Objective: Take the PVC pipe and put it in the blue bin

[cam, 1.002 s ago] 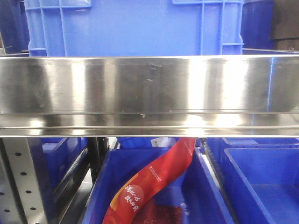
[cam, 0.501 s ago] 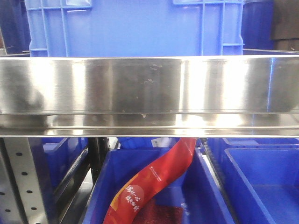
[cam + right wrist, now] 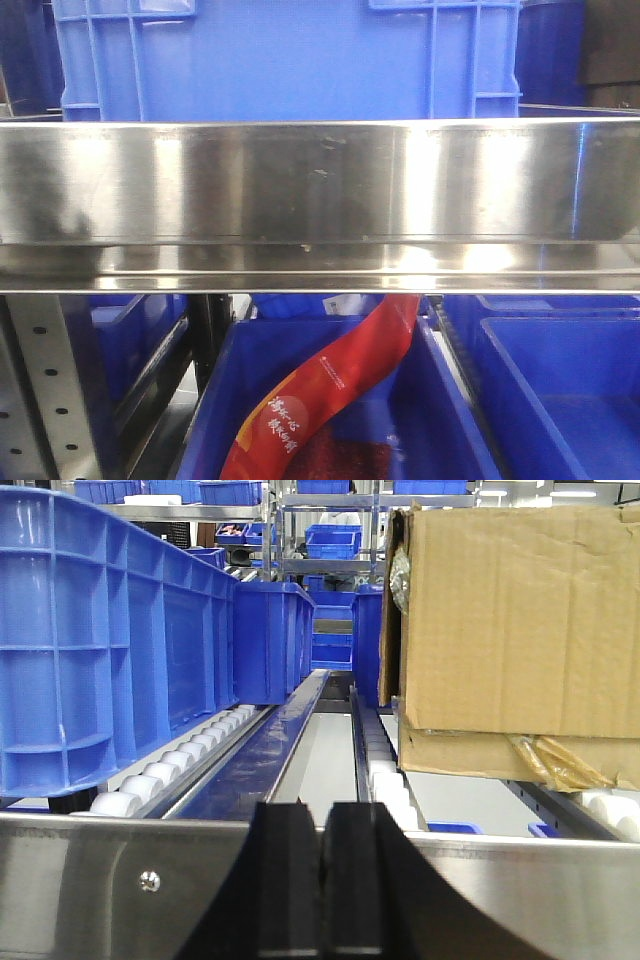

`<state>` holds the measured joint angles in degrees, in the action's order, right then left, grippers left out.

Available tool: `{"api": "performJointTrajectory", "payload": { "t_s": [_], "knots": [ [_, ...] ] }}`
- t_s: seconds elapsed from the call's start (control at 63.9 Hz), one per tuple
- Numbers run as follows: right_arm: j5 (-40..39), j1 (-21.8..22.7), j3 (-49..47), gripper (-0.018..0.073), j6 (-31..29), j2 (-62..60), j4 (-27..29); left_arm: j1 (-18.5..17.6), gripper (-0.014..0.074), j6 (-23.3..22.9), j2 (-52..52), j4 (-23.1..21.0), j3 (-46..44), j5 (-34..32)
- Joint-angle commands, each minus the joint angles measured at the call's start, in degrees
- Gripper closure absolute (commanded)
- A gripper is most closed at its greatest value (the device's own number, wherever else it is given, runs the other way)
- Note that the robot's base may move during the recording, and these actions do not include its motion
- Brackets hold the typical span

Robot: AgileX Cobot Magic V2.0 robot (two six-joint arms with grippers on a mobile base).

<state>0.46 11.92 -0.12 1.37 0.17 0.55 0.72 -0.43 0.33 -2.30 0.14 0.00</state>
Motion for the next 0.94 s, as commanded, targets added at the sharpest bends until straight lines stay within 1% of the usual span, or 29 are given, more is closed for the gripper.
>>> {"api": "performJointTrajectory", "payload": {
  "t_s": [0.0, 0.094, 0.172, 0.924],
  "knots": [
    [-1.3, 0.0, 0.1, 0.0721, 0.1, -0.2, -0.6, -1.6, 0.0707, 0.4, -0.3, 0.3, -0.1, -0.5],
    [-1.3, 0.0, 0.1, 0.0721, 0.1, -0.2, -0.6, -3.8, 0.0707, 0.4, -0.3, 0.3, -0.1, -0.5],
    [-1.3, 0.0, 0.1, 0.0721, 0.1, -0.2, -0.6, -4.6, 0.0707, 0.4, -0.3, 0.3, -0.1, -0.5],
    [-1.3, 0.0, 0.1, 0.0721, 0.1, -0.2, -0.6, -4.4, 0.0707, 0.4, -0.3, 0.3, -0.1, -1.0]
  ]
}}
